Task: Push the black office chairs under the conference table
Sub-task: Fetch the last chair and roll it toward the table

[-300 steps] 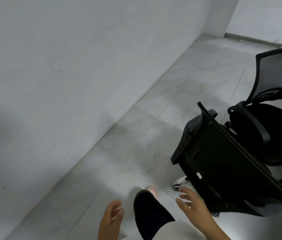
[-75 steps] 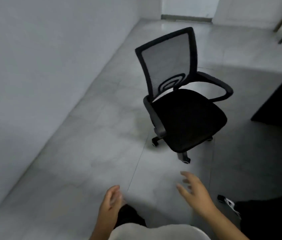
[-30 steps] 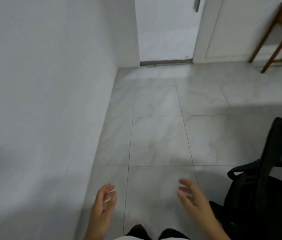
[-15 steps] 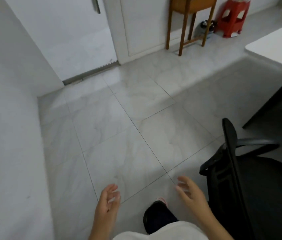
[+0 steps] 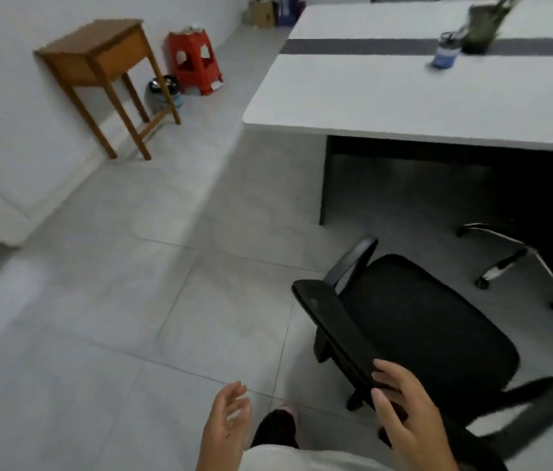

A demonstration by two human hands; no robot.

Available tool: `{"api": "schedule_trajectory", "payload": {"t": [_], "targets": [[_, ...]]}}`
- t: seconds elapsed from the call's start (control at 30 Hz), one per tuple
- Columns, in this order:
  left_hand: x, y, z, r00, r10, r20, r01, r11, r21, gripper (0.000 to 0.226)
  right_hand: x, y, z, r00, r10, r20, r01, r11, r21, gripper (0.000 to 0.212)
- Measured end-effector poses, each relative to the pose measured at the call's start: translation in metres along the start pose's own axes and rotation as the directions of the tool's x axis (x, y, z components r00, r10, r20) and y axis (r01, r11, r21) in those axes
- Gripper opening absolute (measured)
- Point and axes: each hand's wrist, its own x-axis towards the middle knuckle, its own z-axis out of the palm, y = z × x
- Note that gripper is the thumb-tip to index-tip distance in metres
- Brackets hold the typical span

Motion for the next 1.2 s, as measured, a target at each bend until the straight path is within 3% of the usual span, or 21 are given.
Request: {"api": "schedule_trajectory", "payload": {"t": [0.1,0.17,0.23,0.3,0.37,0.43,0.53,0.7,0.8,0.83,0.87,0.9,0.97,1.2], "targets": [[0.051,0.038,0.032,0.956,0.129,0.262,-0.164,0.980,0.115,0.032,0.003,0.013,-0.012,0.959,0.102,-0.263,-0.140,0.982,-0.130,0.036],[0.077,0.064,0.054,0.869,0.249,0.426,-0.352,0.919,0.180,0.015,0.001,0.024,-0.010,0.943,0.199,-0.266,-0.264,0.936,-0.234,0.047],[0.104,0.079,0.076,0.715,0.422,0.557,-0.652,0.689,0.316,0.033,-0.003,0.027,-0.004,0.917,0.314,-0.244,-0.383,0.864,-0.326,0.076],[0.128,0.079,0.096,0.499,0.485,0.718,-0.864,0.348,0.365,0.043,-0.008,0.033,0.004,0.906,0.306,-0.292,-0.416,0.770,-0.484,0.100],[0.145,0.071,0.108,0.355,0.353,0.865,-0.935,0.133,0.329,0.056,-0.015,0.050,0.015,0.883,0.214,-0.417,-0.436,0.699,-0.566,0.088],[0.155,0.063,0.116,0.262,0.245,0.934,-0.963,0.004,0.269,0.070,-0.018,0.061,0.027,0.843,0.168,-0.512,-0.480,0.664,-0.573,0.082],[0.159,0.057,0.122,0.159,0.114,0.981,-0.987,-0.019,0.162,0.050,-0.017,0.071,0.034,0.802,0.045,-0.595,-0.502,0.591,-0.631,0.078],[0.167,0.058,0.136,0.045,0.082,0.996,-0.999,-0.018,0.047,0.042,-0.012,0.086,0.027,0.794,-0.157,-0.587,-0.432,0.533,-0.728,0.076],[0.165,0.072,0.153,-0.049,0.069,0.996,-0.996,-0.076,-0.044,0.040,-0.005,0.091,0.013,0.782,-0.236,-0.577,-0.401,0.519,-0.755,0.077],[0.167,0.071,0.158,-0.109,0.052,0.993,-0.986,-0.133,-0.101,0.040,-0.003,0.094,0.005,0.786,-0.253,-0.564,-0.385,0.515,-0.766,0.076],[0.168,0.070,0.164,-0.127,0.026,0.992,-0.981,-0.150,-0.122,0.044,-0.001,0.097,-0.002,0.794,-0.271,-0.544,-0.362,0.508,-0.782,0.075],[0.168,0.067,0.168,-0.094,0.056,0.994,-0.990,-0.110,-0.087,0.054,0.002,0.102,-0.011,0.807,-0.280,-0.519,-0.341,0.497,-0.798,0.074],[0.163,0.063,0.176,0.010,0.159,0.987,-0.992,-0.122,0.030,0.072,0.009,0.114,-0.032,0.834,-0.287,-0.471,-0.312,0.460,-0.831,0.072],[0.134,0.058,0.231,0.218,0.334,0.917,-0.967,-0.056,0.250,0.061,0.056,0.148,-0.122,0.892,-0.343,-0.294,-0.136,0.416,-0.899,0.072]]}}
